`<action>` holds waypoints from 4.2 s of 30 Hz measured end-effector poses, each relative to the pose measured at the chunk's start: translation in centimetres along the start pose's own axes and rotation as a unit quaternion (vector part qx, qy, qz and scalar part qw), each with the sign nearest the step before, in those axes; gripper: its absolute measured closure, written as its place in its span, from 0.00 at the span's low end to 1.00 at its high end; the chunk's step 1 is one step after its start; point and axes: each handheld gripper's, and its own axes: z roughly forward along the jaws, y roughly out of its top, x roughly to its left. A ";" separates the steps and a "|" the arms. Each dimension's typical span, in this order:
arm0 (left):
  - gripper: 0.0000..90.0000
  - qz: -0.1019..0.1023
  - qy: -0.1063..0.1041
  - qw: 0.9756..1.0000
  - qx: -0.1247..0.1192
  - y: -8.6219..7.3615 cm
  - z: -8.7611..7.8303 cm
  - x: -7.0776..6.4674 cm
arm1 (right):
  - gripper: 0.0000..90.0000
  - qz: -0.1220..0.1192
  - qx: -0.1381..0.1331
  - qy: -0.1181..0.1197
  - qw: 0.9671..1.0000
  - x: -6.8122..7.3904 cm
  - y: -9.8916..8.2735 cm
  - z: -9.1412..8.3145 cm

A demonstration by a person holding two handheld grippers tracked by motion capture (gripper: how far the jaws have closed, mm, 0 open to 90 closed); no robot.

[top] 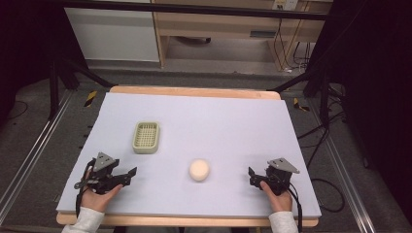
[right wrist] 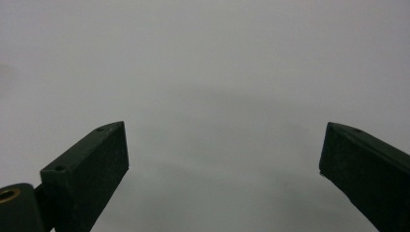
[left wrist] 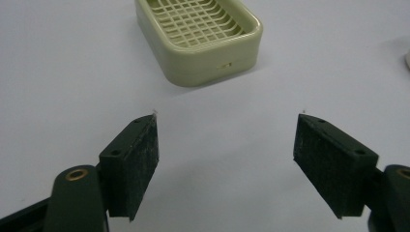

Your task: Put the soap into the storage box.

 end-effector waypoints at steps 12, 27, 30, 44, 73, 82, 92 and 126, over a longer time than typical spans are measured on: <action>0.27 0.014 -0.017 1.000 0.002 0.4 0.4 -1.6 | 0.04 -0.001 0.001 0.000 1.000 0.0 0.0 0.0; 0.26 0.036 -0.037 0.999 0.002 1.0 0.8 -3.8 | 0.04 -0.002 0.004 0.002 1.000 0.0 0.0 0.1; 0.26 0.037 -0.038 0.999 0.000 1.2 0.8 -4.0 | 0.04 -0.002 0.005 0.003 1.000 0.0 0.0 0.1; 0.26 0.040 -0.048 0.998 -0.007 1.8 0.7 -5.0 | 0.04 -0.002 0.002 0.000 1.000 0.0 0.0 0.0; 0.25 0.061 -0.087 0.994 -0.025 6.0 1.9 -9.3 | 0.05 -0.001 0.001 -0.003 1.000 0.0 0.0 0.0; 0.25 0.069 -0.099 0.992 -0.024 6.9 2.8 -10.8 | 0.05 -0.001 0.001 -0.001 1.000 0.0 0.0 0.0; 0.24 0.078 -0.108 0.991 -0.013 7.1 3.8 -11.9 | 0.05 -0.002 0.002 0.000 1.000 0.0 0.0 0.0; 0.22 0.124 -0.123 0.984 0.029 7.2 7.6 -15.5 | 0.05 -0.005 0.006 0.003 1.000 0.1 0.0 0.1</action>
